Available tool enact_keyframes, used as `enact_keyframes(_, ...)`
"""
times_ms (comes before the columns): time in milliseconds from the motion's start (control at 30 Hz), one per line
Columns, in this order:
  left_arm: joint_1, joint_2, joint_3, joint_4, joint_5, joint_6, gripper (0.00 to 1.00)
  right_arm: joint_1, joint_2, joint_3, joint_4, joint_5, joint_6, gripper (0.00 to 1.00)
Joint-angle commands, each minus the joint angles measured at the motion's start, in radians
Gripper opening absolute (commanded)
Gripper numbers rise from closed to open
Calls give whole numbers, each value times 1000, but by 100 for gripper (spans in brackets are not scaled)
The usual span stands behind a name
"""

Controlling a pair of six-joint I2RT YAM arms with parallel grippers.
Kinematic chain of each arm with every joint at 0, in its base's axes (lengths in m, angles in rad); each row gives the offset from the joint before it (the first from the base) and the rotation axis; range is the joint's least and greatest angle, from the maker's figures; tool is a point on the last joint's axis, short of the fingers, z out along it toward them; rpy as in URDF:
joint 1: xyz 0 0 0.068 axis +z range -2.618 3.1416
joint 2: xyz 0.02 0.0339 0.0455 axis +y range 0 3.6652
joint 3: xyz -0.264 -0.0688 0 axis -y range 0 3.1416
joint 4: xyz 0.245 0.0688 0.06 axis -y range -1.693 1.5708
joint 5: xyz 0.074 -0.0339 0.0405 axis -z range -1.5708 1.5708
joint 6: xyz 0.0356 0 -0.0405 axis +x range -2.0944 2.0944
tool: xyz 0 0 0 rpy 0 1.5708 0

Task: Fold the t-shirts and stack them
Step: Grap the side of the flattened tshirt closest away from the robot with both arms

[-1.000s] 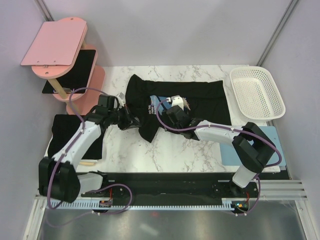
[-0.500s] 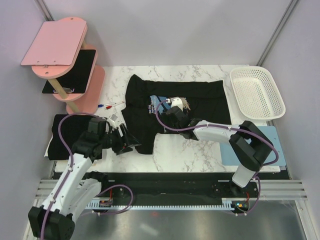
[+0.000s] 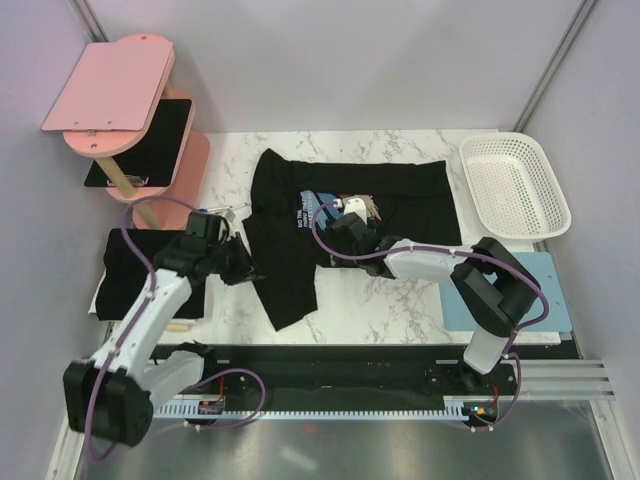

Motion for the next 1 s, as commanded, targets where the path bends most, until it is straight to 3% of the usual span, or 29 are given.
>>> enact_keyframes(0, 1, 206, -42, 146, -67, 93, 2, -37, -34, 9, -6, 9, 7, 82)
enact_keyframes(200, -36, 271, -96, 243, -10, 53, 2, -205, -193, -113, -12, -43, 61, 82)
enact_keyframes(433, -220, 245, -99, 220, -143, 10, 5, -575, -406, -308, -72, -196, 147, 82)
enact_keyframes(700, -392, 335, -41, 134, -343, -2, 47, -902, -531, -406, -181, -451, 175, 77)
enact_keyframes(800, -430, 337, -22, 93, -420, -7, 55, -989, -535, -446, -181, -508, 176, 75)
enact_keyframes(967, -445, 337, -22, 66, -469, -2, 58, -1052, -540, -472, -179, -543, 173, 73)
